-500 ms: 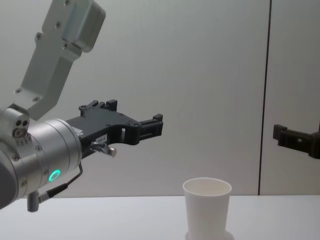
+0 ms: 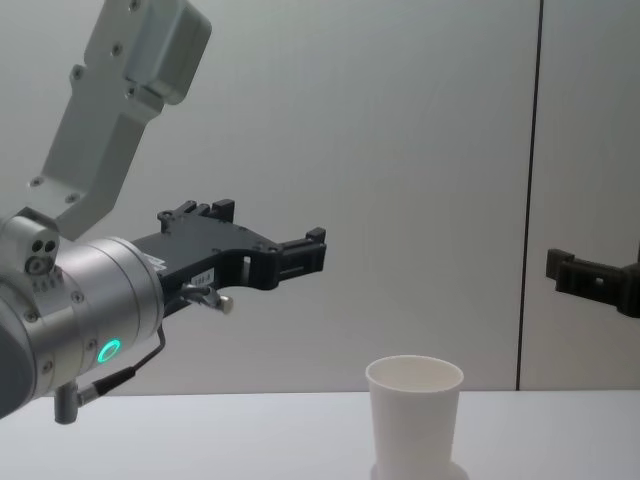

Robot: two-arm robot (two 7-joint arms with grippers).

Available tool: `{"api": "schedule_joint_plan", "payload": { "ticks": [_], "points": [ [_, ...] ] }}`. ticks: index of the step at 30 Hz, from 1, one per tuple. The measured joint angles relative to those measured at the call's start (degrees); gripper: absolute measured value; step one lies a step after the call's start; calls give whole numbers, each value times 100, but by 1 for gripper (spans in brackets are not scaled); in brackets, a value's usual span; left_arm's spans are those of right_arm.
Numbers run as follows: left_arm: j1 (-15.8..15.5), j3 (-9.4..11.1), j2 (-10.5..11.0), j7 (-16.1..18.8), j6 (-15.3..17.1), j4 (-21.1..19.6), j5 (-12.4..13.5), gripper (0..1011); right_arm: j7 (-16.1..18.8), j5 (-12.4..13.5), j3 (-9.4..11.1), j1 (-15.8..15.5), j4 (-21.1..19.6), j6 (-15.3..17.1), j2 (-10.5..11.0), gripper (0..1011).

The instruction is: Place the pen into the pen holder.

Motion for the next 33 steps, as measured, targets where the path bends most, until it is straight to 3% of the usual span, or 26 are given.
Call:
{"api": "schedule_joint_plan", "payload": {
  "ticks": [22,33],
  "points": [
    [0,0,0,0,0,0,0,1000,-1,0,-3,-13,-24,17,-3,1002],
    [0,0,0,0,0,0,0,1000,-60,32,-12,-41,-212,455,-24,1002]
  ]
}}
